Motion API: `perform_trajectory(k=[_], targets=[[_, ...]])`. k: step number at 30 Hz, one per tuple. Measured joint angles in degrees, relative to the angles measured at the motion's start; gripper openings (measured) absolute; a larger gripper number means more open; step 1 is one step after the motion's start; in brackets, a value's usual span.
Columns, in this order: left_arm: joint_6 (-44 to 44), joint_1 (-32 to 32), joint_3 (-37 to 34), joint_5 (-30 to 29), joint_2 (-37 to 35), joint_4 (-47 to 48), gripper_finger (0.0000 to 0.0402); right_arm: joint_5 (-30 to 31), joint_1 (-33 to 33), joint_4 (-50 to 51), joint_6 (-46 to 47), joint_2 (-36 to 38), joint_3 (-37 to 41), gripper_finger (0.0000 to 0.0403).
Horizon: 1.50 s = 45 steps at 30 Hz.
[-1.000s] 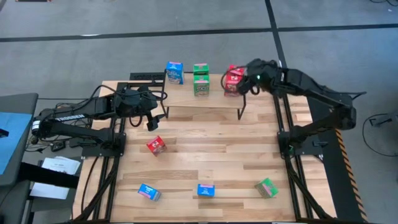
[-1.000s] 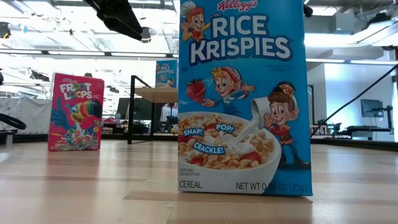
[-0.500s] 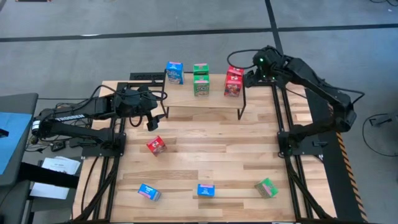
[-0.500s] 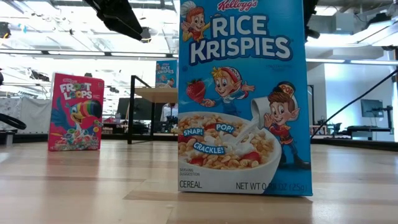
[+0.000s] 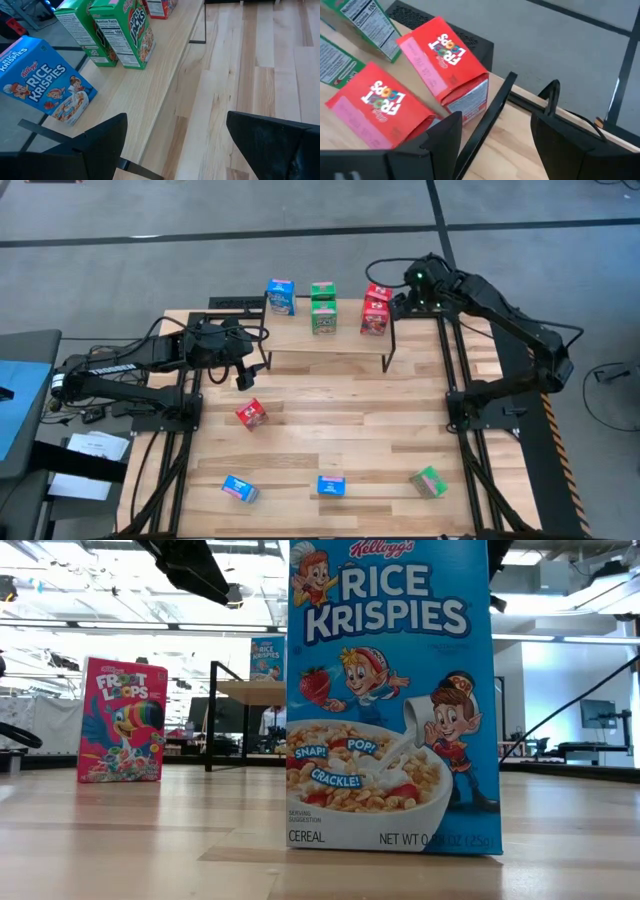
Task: Stack cereal on shelf
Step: Adjust the red cereal boxes on the shelf
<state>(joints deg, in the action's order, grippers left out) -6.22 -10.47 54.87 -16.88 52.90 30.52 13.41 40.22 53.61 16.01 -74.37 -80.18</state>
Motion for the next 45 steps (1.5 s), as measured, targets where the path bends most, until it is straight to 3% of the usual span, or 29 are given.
perform_trajectory(k=[7, 15, 23, 45], targets=[[0.0, 0.0, 0.0, 0.0, 0.0, 0.0, 0.0332, 0.02, 0.73, -0.4, 0.02, -0.54, 0.31, 0.026], [0.0, 0.0, 0.0, 0.02, 0.0, 0.02, 0.0332, 0.48, 0.83, 0.77, 1.47, -1.03, 6.55, 0.026], [-0.59, 0.0, 0.0, 0.0, 0.0, 0.0, 0.0332, 0.22, 1.75, -5.35, 0.42, -0.96, 6.51, 0.026], [-0.11, 0.01, 0.0, 0.0, 0.0, 0.0, 0.0332, -1.53, 3.05, -10.54, -0.21, -1.45, 6.45, 0.026]])
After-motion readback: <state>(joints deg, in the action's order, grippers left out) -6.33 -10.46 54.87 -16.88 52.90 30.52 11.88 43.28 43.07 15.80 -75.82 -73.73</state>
